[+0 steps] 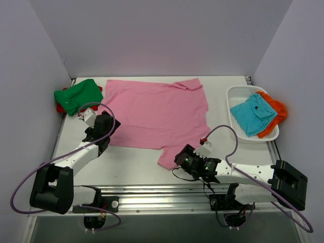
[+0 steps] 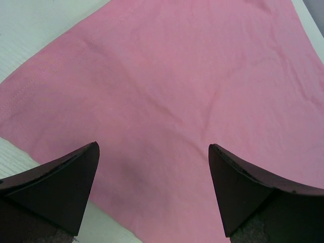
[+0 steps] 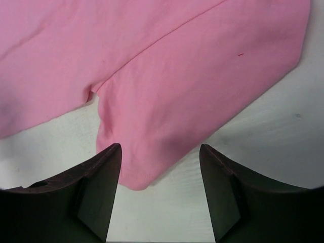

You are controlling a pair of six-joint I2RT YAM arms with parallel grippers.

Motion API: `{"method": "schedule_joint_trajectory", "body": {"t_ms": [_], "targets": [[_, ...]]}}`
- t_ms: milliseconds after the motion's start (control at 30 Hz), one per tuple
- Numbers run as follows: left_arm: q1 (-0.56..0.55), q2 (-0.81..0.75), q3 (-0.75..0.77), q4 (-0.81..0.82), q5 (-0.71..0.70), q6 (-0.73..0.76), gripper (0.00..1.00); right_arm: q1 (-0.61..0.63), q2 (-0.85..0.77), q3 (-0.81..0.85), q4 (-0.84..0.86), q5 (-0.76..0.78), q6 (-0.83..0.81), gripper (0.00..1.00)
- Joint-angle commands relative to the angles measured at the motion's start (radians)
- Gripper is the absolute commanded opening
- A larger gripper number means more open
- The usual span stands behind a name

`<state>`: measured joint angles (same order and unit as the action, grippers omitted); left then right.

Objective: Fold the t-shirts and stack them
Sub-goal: Flatten the tshirt out

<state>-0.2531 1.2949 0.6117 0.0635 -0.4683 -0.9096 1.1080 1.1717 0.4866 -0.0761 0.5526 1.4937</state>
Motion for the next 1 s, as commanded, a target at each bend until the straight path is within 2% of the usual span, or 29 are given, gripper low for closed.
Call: {"method": "schedule_joint_trajectory", "body": {"t_ms": [0, 200, 400, 433, 500, 533, 600, 700, 967], "targets": [[0.006, -0.017, -0.009, 0.024, -0.010, -0.008, 0.98, 0.004, 0.028, -0.020, 0.007, 0.043, 0.025, 0.59], [0.006, -0.002, -0.007, 0.033, -0.010, -0.008, 0.98, 0.004, 0.157, 0.004, 0.105, 0.014, 0.004, 0.57], [0.006, 0.012, -0.006, 0.039, -0.016, -0.006, 0.98, 0.000, 0.246, 0.035, 0.139, 0.000, -0.021, 0.48], [0.008, 0.015, -0.003, 0.042, -0.016, -0.006, 0.98, -0.003, 0.247, 0.036, 0.139, 0.004, -0.029, 0.41], [0.008, 0.018, -0.004, 0.044, -0.018, -0.005, 0.98, -0.007, 0.241, 0.037, 0.137, 0.004, -0.033, 0.33], [0.008, 0.020, -0.004, 0.044, -0.021, -0.005, 0.98, -0.008, 0.232, 0.033, 0.137, 0.009, -0.035, 0.23], [0.008, 0.018, -0.003, 0.044, -0.020, -0.005, 0.98, -0.011, 0.211, 0.033, 0.122, 0.017, -0.041, 0.11], [0.008, 0.014, -0.007, 0.042, -0.018, -0.006, 0.98, -0.011, 0.187, 0.037, 0.087, 0.036, -0.041, 0.00], [-0.008, 0.003, -0.001, -0.005, -0.007, -0.014, 1.00, -0.020, 0.060, 0.036, -0.020, 0.110, -0.059, 0.00]]}}
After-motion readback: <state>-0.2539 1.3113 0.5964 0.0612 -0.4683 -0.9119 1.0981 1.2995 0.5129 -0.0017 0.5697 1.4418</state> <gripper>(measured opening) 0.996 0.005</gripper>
